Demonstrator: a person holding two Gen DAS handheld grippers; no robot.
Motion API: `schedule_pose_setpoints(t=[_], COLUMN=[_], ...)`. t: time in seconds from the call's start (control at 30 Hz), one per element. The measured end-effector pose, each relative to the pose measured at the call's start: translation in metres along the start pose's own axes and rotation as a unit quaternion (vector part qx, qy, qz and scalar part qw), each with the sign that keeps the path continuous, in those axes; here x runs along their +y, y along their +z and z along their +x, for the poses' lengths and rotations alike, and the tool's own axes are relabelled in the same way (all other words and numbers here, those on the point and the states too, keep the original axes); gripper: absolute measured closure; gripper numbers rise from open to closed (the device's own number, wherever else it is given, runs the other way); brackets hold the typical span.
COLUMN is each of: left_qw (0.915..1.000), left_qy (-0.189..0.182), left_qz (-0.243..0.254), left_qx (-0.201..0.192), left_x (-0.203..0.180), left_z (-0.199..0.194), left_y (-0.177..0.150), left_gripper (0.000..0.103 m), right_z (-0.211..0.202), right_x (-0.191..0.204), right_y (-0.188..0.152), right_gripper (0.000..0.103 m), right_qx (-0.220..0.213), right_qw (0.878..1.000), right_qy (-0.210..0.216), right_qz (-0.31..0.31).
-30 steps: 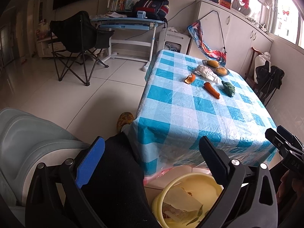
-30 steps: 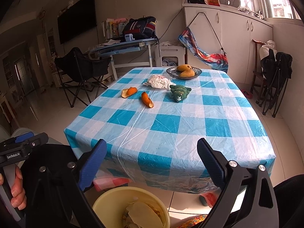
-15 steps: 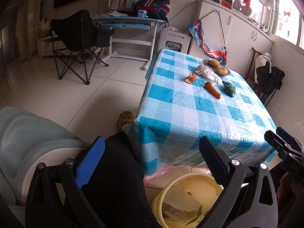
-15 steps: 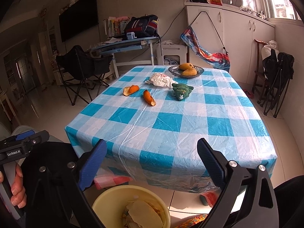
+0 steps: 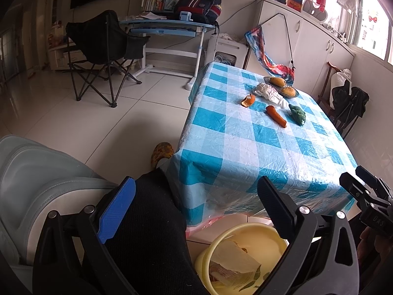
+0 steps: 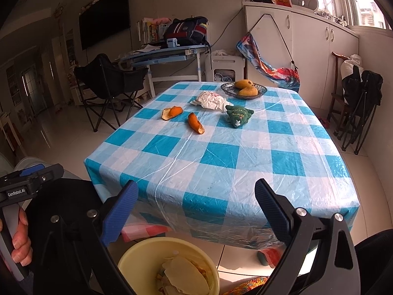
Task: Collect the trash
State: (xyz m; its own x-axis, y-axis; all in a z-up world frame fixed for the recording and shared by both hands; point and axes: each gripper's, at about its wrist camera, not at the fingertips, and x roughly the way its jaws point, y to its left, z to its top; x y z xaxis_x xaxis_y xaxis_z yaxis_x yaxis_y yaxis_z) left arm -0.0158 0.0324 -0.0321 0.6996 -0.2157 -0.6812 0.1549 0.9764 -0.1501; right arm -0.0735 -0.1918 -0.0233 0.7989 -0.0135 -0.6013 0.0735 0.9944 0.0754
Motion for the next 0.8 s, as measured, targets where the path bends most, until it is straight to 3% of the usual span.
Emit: schedule_pose_setpoints(t=[0.8], left_qw=[1.0000], left_qy=[0.000], left_qz=[0.000], left_qx=[0.001], left_x=[0.0012], left_z=[0.0013], left_y=[0.0006], left_gripper=[0.007], right_z=[0.0049], right_x=[0.0064], right_y=[-0.0026], right_gripper=[0.011], right_qx=[0.013], right_qw=[1.000], right_qy=[0.000], right_qz=[-0.018])
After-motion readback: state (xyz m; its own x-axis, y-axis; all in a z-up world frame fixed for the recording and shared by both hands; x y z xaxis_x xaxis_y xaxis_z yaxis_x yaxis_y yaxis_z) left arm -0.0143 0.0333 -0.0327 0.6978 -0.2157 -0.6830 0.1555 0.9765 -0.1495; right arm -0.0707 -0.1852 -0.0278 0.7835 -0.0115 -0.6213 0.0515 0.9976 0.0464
